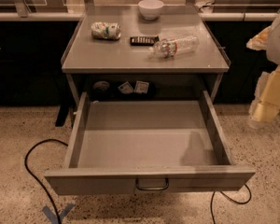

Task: Place water bottle into top drawer

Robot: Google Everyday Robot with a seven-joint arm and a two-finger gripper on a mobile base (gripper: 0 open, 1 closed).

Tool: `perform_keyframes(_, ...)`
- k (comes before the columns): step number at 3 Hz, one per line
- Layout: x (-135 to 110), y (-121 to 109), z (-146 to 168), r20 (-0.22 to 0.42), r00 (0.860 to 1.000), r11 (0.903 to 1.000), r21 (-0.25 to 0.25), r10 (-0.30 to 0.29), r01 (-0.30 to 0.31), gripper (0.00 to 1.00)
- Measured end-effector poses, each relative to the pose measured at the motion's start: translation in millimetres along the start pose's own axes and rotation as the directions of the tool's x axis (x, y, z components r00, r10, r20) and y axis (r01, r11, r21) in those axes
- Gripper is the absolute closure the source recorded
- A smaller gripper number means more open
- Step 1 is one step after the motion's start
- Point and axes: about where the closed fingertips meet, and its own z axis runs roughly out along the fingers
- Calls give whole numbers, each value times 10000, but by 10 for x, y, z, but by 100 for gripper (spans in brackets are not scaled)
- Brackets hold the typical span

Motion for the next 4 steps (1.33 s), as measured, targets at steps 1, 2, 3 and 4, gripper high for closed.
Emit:
perform_keyframes(1,0,0,0,0,10000,10000,0,0,0,0)
perform_keyframes(2,-61,-116,17,-15,9996,9995,113,-291,291,0)
perform_keyframes(3,-230,-492,163,299,9943,9939,459,-1021,1007,0)
perform_keyframes(4,-416,-959,370,471,9831,9812,855,-1771,1727,0)
